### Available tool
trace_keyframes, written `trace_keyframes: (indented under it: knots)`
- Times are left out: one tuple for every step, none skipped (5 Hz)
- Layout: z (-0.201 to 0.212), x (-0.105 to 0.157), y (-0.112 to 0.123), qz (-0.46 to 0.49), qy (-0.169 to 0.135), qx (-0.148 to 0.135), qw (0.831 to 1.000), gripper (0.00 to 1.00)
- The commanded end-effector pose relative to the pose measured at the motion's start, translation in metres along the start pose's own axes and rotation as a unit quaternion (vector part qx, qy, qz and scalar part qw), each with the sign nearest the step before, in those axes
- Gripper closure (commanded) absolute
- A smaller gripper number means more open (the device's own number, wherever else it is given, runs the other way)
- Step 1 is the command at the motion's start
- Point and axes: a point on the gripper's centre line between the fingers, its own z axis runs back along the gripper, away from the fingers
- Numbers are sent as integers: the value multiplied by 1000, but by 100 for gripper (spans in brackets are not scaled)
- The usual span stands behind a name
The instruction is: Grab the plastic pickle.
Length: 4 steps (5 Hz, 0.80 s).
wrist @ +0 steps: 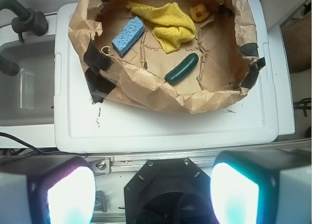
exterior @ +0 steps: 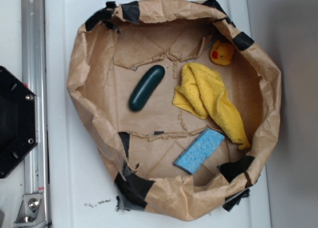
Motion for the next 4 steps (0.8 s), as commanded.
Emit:
trace_keyframes:
  knots:
    - [0, 0, 0, 0, 0, 0, 1000, 0]
    - [-54, 45, 34, 73, -31, -38, 996, 0]
    - [-99, 74, 50, 160, -61, -71, 983, 0]
    - [-130, 94, 64, 220, -87, -71, 969, 0]
